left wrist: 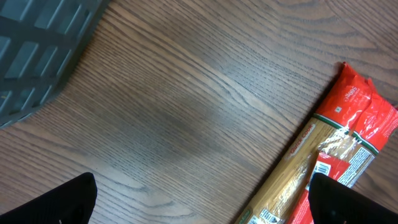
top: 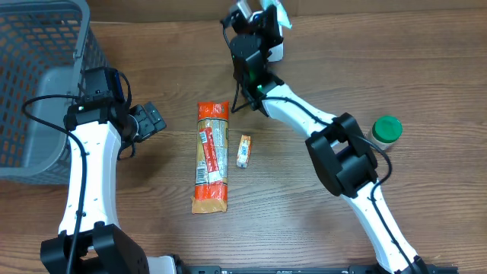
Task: Scan the item barcode
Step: 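Hold the light-green packet in front of the scanner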
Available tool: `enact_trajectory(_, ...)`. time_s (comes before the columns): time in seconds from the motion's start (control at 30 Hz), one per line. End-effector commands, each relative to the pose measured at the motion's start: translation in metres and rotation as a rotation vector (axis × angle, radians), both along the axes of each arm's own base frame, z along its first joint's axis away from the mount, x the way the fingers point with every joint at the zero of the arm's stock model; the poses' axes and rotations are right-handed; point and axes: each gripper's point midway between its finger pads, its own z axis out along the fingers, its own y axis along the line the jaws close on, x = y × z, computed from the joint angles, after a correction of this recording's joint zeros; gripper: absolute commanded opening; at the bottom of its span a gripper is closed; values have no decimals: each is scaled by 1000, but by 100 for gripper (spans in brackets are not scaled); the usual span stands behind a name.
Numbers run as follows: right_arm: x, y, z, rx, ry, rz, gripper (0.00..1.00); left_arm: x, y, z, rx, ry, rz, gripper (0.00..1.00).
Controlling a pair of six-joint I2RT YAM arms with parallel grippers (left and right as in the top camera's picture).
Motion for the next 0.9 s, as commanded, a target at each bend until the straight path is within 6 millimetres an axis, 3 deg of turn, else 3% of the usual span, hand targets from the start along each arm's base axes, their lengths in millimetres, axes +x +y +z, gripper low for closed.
enact_trajectory(0.0, 6, 13, -8, -45, 11, 61, 4, 0, 1, 0, 4, 0, 8, 100)
enact_trajectory(0.23, 11, 32, -16, -52, 18, 169, 4, 0, 1, 0, 4, 0, 8, 100)
enact_trajectory(0.5, 21, 26, -1, -42, -39, 212, 4, 0, 1, 0, 4, 0, 8, 100)
enact_trajectory(0.87, 21, 31, -42, 45, 93, 243, 4, 0, 1, 0, 4, 0, 8, 100)
